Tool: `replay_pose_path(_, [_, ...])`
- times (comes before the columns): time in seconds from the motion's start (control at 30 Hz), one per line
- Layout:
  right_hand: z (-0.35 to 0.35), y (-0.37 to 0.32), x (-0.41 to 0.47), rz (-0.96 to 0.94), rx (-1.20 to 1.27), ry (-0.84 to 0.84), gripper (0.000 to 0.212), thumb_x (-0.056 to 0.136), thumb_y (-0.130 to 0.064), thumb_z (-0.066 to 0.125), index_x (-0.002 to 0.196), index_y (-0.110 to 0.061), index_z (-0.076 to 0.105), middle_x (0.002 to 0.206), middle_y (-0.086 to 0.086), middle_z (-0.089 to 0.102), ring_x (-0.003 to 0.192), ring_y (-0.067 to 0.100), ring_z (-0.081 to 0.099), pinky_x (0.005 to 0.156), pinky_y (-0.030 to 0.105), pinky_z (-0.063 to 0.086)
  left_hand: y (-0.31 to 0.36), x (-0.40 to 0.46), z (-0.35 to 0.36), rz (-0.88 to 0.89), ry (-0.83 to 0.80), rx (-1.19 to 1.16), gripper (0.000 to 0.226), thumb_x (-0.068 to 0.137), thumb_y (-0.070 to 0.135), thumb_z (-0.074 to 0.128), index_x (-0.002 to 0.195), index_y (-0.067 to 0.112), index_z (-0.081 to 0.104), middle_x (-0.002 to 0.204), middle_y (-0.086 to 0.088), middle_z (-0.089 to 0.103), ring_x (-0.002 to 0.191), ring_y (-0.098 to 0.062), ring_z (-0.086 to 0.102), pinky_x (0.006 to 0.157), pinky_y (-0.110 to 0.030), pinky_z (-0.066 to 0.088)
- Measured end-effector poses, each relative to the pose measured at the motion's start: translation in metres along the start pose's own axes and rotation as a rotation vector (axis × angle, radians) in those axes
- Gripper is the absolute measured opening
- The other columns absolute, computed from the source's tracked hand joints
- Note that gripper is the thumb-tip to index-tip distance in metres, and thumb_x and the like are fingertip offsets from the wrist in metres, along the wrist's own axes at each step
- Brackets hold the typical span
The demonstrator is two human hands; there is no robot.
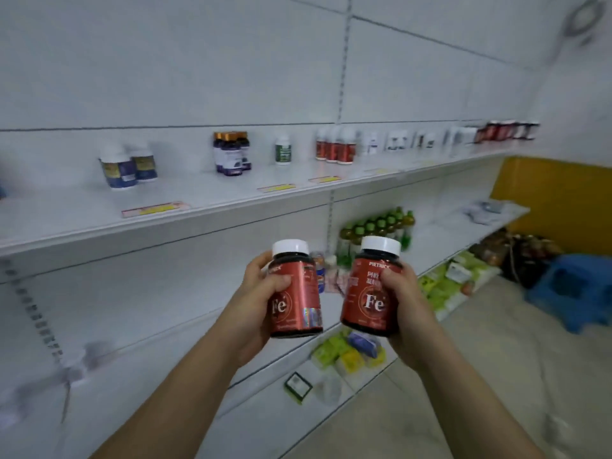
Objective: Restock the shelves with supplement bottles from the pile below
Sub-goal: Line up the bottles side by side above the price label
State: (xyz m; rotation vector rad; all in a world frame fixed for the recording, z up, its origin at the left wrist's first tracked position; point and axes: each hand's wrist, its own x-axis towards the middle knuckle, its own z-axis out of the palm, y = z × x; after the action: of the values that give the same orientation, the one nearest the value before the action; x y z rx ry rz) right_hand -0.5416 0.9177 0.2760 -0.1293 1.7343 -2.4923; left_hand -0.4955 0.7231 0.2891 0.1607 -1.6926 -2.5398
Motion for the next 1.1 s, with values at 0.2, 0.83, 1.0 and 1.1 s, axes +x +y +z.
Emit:
replay_pose_path(0.2, [-0.123, -0.056, 0.045, -0.099, -0.072, 0.205, 0.017, 0.095, -0.018, 0.047, 0.109, -0.027, 0.052, 0.093, 0.008, 0.063, 0.069, 0.019, 0.066, 0.056, 0.032, 0.052, -0.054, 0.075, 0.133, -0.016, -0.19, -0.002, 0.048, 0.095, 0.01, 0.044, 0.136, 0.035, 0.043, 0.115, -0.007, 0.065, 0.094, -0.025, 0.068, 0.07, -0.043, 0.056])
replay_pose_path(0.83, [-0.297, -0.169, 0.292, -0.29, -0.276, 0.515, 0.036, 0.095, -0.029, 0.052, 0.131, -0.034, 0.046, 0.107, 0.004, 0.066, 0.089, 0.021, 0.069, 0.07, 0.035, 0.055, -0.108, 0.392, 0.354, 0.006, -0.651, 0.103, 0.065, 0.085, -0.006, 0.051, 0.126, 0.043, 0.041, 0.11, -0.013, 0.061, 0.091, -0.028, 0.065, 0.07, -0.04, 0.054])
replay_pose_path(1.0, [-0.359, -0.196, 0.345, -0.314, -0.252, 0.591, 0.028, 0.095, -0.027, 0.053, 0.122, -0.035, 0.05, 0.106, 0.005, 0.067, 0.092, 0.023, 0.068, 0.076, 0.04, 0.055, -0.132, 0.458, 0.426, 0.001, -0.717, 0.074, 0.066, 0.087, 0.002, 0.057, 0.132, 0.046, 0.039, 0.116, -0.012, 0.061, 0.097, -0.028, 0.065, 0.077, -0.042, 0.054])
replay_pose_path(1.1, [-0.407, -0.212, 0.373, -0.327, -0.223, 0.615, 0.02, 0.095, -0.026, 0.053, 0.113, -0.035, 0.053, 0.105, 0.005, 0.067, 0.093, 0.024, 0.068, 0.081, 0.043, 0.055, -0.152, 0.492, 0.477, -0.01, -0.741, 0.045, 0.063, 0.09, 0.006, 0.054, 0.136, 0.045, 0.034, 0.118, -0.01, 0.06, 0.099, -0.028, 0.065, 0.078, -0.043, 0.055])
